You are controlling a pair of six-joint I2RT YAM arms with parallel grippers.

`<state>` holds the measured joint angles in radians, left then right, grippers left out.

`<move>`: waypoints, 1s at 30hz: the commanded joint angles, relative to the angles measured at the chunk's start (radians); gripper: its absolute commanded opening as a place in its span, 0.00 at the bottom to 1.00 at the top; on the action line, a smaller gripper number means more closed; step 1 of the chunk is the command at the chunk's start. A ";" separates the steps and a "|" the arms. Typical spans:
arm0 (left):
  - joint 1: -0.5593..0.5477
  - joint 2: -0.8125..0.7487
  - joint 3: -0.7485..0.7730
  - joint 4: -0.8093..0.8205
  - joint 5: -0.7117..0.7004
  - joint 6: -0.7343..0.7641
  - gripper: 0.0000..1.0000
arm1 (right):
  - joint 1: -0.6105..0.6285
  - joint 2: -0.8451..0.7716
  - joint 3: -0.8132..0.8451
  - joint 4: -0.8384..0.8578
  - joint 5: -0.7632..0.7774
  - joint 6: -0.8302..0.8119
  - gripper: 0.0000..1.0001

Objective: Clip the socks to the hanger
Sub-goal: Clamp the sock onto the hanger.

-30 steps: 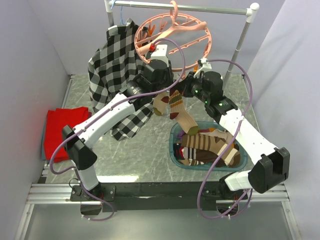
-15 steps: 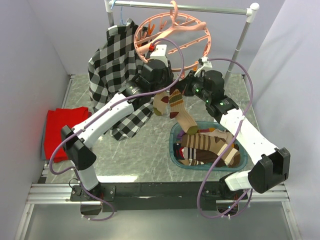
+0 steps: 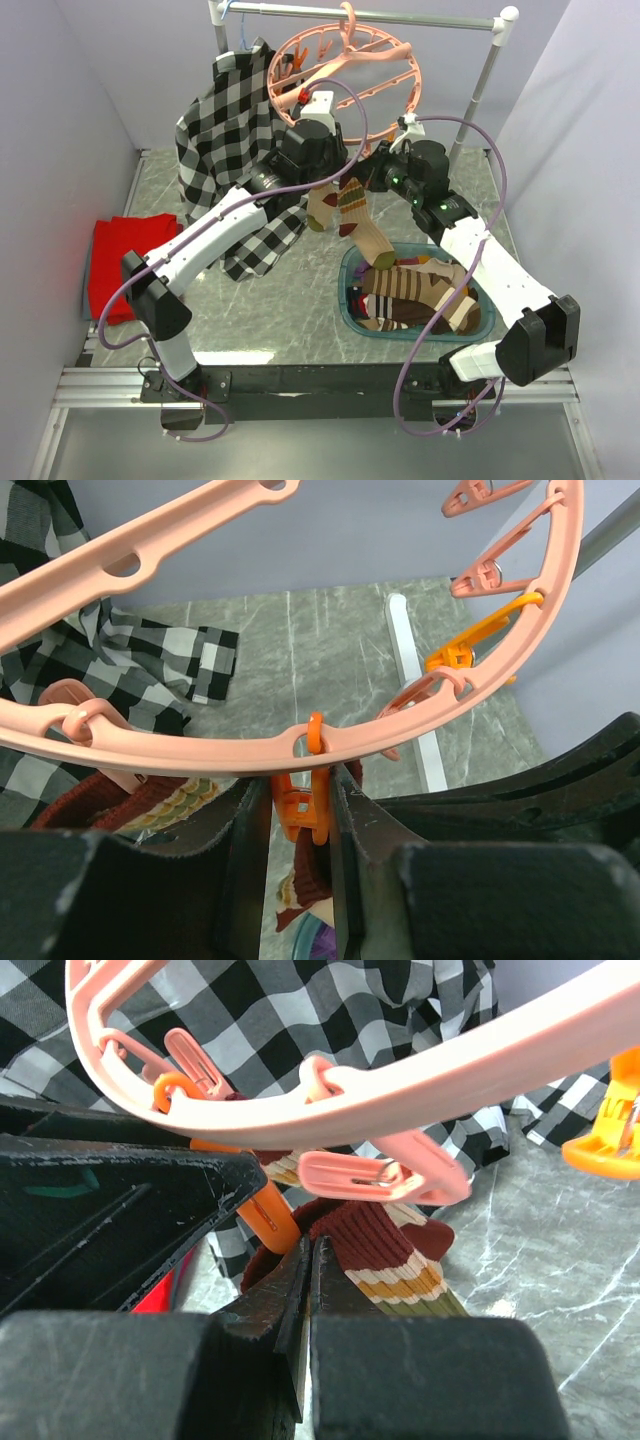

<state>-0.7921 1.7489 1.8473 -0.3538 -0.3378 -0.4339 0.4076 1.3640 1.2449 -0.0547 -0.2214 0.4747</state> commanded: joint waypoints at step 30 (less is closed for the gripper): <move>0.085 -0.088 -0.088 0.053 -0.059 0.000 0.39 | -0.013 -0.052 0.109 -0.037 0.016 -0.036 0.56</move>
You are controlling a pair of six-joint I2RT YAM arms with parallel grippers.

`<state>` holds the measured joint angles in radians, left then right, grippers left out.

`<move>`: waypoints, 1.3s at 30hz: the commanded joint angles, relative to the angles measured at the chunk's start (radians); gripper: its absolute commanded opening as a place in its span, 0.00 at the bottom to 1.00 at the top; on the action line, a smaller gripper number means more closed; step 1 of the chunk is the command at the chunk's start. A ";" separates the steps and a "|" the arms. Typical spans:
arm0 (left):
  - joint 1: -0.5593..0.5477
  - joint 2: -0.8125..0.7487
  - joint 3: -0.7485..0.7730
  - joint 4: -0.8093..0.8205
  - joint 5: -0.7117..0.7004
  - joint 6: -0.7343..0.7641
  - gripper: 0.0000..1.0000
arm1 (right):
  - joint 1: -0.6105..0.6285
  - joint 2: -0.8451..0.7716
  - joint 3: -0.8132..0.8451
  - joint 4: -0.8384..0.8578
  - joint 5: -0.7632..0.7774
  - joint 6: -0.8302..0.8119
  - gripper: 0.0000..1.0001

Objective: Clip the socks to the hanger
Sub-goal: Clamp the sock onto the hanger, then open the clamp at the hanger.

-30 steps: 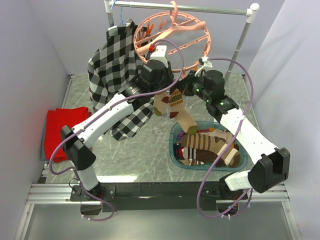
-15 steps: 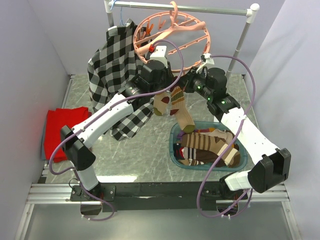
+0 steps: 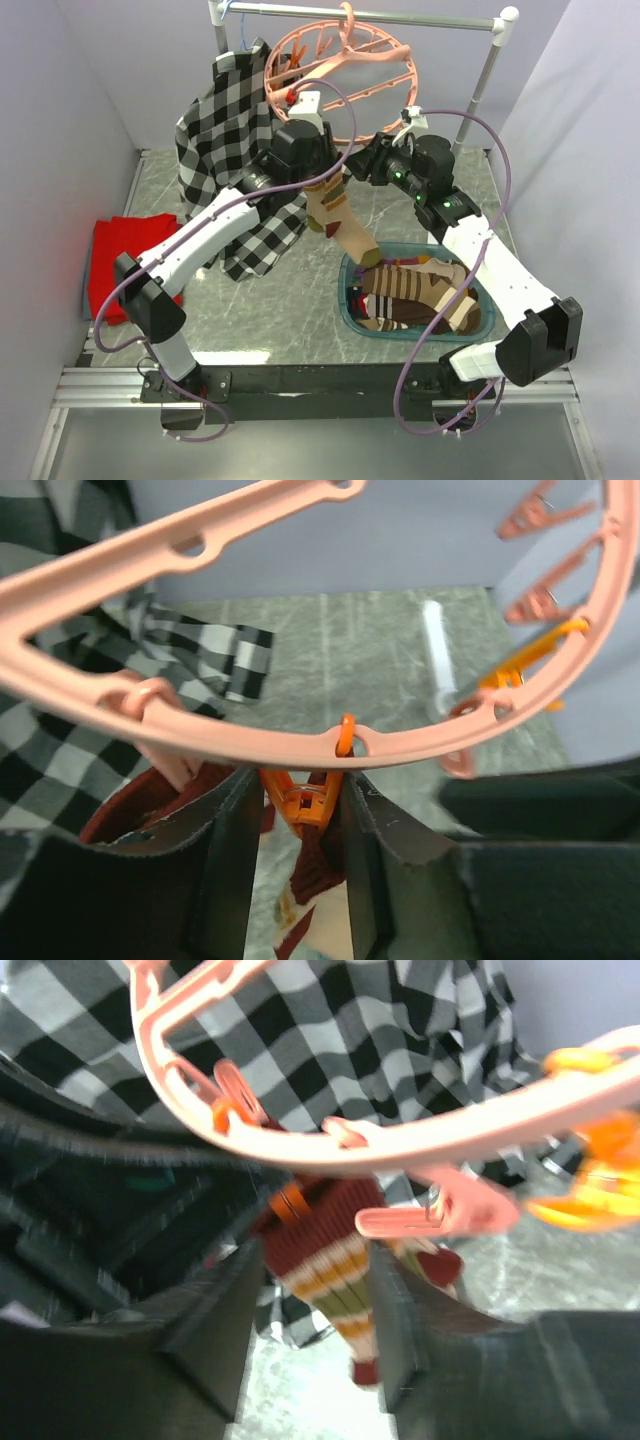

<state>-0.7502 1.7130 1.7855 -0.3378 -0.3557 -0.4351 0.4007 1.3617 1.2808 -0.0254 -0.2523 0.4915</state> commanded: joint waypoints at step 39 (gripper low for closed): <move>0.170 -0.207 -0.167 0.028 0.049 -0.085 0.81 | -0.003 -0.391 -0.351 -0.298 0.108 -0.240 0.79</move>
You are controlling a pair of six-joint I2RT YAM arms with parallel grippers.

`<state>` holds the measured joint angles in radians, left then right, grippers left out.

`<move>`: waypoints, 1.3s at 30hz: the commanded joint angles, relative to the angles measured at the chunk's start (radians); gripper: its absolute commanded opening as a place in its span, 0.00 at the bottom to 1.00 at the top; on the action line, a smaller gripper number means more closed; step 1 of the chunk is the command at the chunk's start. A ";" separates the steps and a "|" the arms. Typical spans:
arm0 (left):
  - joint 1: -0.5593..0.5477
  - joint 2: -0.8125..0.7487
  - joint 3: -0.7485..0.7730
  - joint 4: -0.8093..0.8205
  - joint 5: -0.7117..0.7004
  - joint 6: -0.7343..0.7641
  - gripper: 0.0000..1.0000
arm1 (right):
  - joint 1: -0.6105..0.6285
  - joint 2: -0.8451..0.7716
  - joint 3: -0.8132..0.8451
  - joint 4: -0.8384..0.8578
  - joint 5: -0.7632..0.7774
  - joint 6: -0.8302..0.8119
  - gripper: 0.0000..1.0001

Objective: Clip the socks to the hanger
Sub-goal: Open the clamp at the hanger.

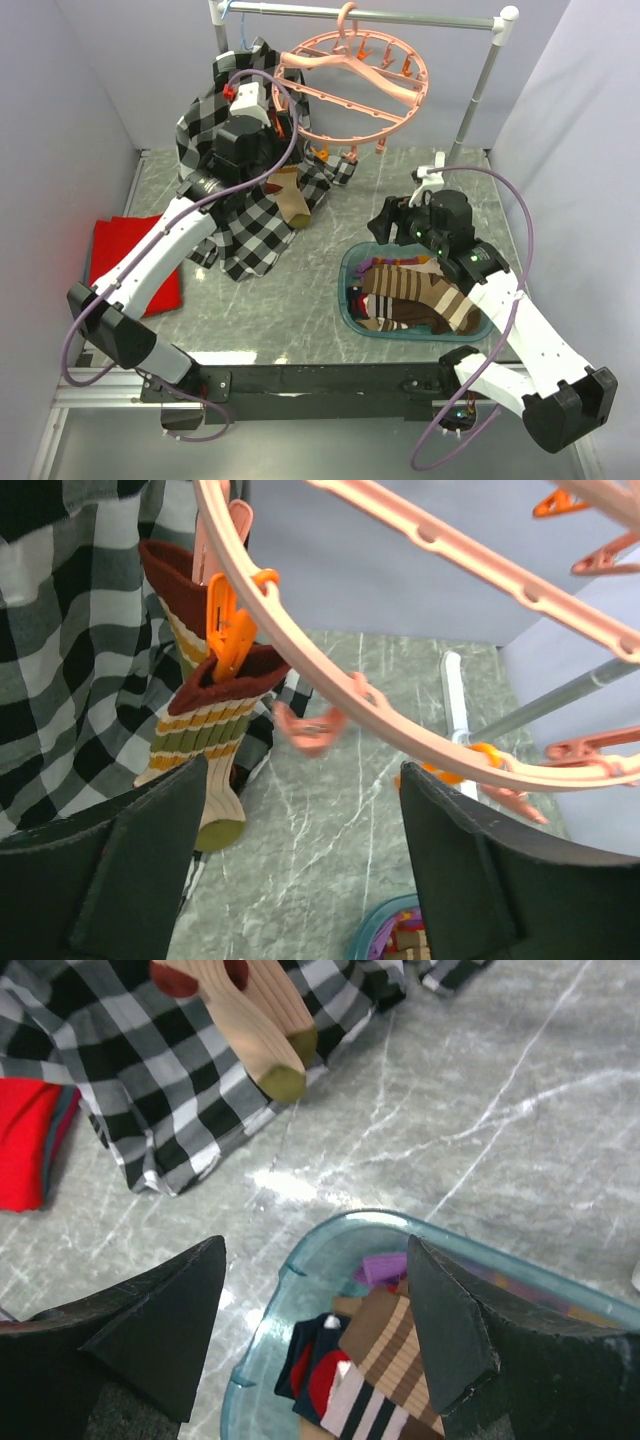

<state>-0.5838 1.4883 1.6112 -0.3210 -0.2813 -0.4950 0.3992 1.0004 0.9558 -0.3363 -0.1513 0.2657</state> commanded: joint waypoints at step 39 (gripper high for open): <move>-0.033 0.147 0.125 0.074 0.034 -0.106 0.58 | -0.002 -0.062 -0.038 0.077 -0.051 -0.017 0.81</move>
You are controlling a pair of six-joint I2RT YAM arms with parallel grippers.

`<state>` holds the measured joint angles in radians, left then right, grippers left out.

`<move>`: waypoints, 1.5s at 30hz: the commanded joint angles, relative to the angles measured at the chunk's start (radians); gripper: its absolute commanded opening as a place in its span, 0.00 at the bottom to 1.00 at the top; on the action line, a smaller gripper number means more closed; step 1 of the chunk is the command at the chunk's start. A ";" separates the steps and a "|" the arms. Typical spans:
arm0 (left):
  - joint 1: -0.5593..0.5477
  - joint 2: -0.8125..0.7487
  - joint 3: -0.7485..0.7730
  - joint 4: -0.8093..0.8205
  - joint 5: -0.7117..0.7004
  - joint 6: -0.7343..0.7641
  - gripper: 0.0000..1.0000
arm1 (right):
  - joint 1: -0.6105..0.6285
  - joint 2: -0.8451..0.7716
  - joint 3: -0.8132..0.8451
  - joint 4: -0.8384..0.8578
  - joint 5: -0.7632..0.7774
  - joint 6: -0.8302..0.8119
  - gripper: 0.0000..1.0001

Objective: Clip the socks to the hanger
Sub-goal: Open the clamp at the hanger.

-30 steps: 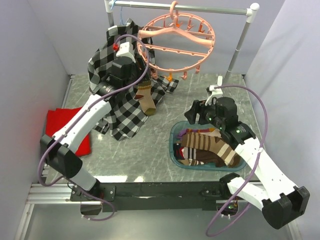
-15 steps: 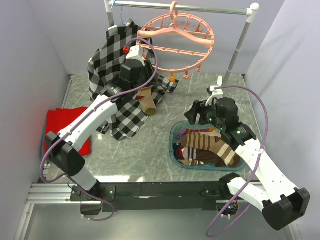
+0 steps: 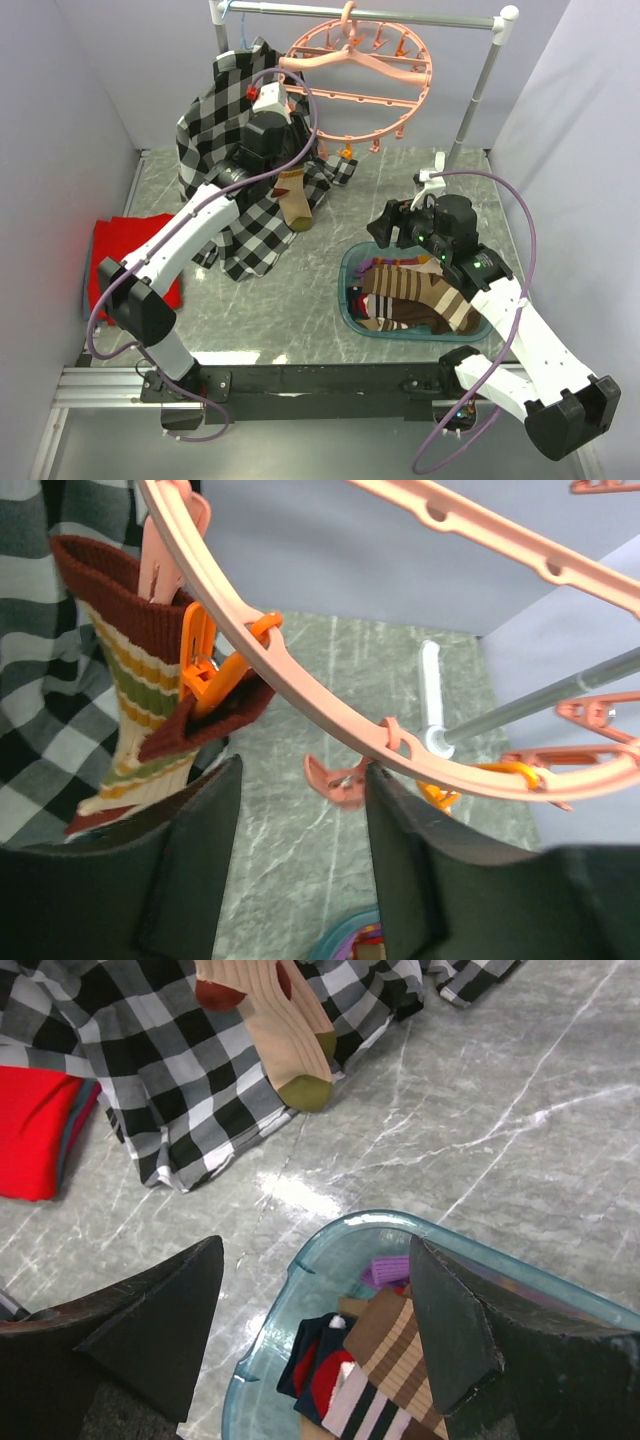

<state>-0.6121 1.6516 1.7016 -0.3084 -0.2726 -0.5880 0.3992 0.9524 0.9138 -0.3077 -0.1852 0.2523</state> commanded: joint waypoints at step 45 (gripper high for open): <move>0.012 0.039 0.130 -0.038 -0.024 0.063 0.16 | 0.012 0.502 0.214 0.891 -0.367 0.036 0.74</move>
<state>-0.6044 1.7084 1.7790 -0.3458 -0.3122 -0.5381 0.4057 1.4223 1.0595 0.4706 -0.5514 0.3225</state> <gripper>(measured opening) 0.161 0.746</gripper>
